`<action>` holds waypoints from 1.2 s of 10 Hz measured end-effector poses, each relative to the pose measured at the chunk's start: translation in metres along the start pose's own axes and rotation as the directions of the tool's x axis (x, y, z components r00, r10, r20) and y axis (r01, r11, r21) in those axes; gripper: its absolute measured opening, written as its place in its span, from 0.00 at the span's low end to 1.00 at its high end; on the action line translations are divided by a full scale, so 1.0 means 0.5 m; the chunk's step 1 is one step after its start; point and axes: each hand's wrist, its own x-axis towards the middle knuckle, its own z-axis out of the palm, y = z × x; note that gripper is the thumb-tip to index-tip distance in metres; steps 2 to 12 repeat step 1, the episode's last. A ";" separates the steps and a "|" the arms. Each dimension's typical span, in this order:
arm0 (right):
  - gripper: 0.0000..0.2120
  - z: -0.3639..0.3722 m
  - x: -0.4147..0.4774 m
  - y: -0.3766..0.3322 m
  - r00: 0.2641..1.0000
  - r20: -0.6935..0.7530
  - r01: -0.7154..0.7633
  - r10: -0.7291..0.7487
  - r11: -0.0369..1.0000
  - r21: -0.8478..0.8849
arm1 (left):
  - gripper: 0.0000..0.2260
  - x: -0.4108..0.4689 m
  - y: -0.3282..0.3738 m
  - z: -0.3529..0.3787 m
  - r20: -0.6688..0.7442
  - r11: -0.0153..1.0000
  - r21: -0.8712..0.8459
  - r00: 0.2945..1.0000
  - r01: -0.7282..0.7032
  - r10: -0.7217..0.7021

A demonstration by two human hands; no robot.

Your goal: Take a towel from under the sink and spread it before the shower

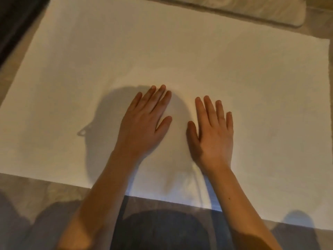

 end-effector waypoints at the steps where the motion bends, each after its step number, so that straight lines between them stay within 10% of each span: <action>1: 0.27 -0.009 0.009 -0.003 0.999 0.028 -0.019 0.020 1.000 -0.002 | 0.26 0.010 0.008 -0.015 0.041 1.000 -0.004 0.999 0.011 -0.011; 12: 0.27 -0.009 0.009 -0.003 0.999 0.028 -0.019 0.020 1.000 -0.002 | 0.26 0.010 0.008 -0.015 0.041 1.000 -0.004 0.999 0.011 -0.011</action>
